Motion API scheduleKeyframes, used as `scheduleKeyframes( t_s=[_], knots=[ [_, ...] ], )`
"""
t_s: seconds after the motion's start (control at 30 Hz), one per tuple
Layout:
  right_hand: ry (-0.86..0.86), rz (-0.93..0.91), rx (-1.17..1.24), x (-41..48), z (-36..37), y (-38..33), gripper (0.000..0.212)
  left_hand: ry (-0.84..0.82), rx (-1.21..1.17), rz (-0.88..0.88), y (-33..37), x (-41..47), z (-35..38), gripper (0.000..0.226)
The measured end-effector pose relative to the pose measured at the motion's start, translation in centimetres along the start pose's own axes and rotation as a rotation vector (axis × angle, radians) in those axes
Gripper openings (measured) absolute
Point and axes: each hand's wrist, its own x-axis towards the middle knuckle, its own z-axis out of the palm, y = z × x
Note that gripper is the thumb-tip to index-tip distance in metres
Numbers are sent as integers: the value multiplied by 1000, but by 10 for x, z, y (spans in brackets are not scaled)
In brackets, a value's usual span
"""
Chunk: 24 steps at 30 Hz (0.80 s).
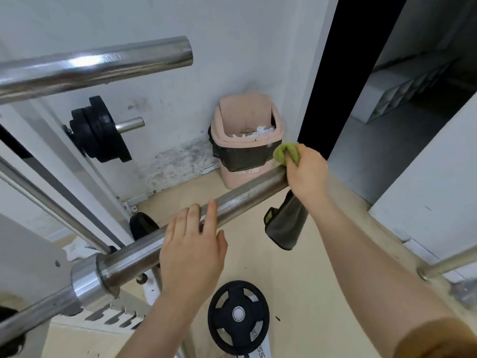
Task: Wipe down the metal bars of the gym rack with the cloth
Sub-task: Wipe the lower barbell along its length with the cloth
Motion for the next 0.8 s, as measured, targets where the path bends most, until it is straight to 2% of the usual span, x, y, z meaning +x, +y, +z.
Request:
scheduleKeyframes(
  t_s=[0.07, 0.13, 0.2, 0.27, 0.4, 0.43, 0.47, 0.53, 0.6, 0.63, 0.7, 0.73, 0.8],
  knots=[
    [-53, -204, 10, -35, 6, -35, 19, -40, -84, -58, -5, 18, -15, 30],
    [-176, -392, 21, -69, 16, -68, 16, -168, -175, -172, -13, 41, -23, 38],
    [-230, -535, 11, -72, 18, -72, 19, -250, -58, -189, -18, 46, -18, 50],
    [-231, -492, -29, -48, 10, -49, 26, -157, 62, -119, -19, 37, -13, 60],
    [-141, -185, -99, 3, 0, -7, 30, -67, 32, -62, -18, -1, -4, 35],
    [-126, -164, -93, 3, 2, -8, 29, -87, 2, -35, -17, -9, -7, 42],
    [-115, -162, -77, -3, 5, -14, 27, -94, -42, 11, -18, -17, -15, 47],
    [-130, -236, -36, -30, 11, -36, 19, -2, -117, 57, -33, -25, -40, 32],
    [-194, -363, 26, -70, 16, -70, 14, 112, -88, -53, -66, -32, -59, 22],
    [-224, -408, 57, -92, 19, -90, 14, 104, -53, -161, -88, -34, -68, 25],
    [-256, -486, 95, -132, 26, -133, 15, -119, -108, -406, -120, -44, -76, 41],
    [-276, -535, 90, -149, 31, -152, 15, -255, -134, -461, -131, -50, -74, 50],
    [-312, -622, 126, -177, 34, -178, 19, -347, -144, -401, -142, -61, -64, 64]
  ],
)
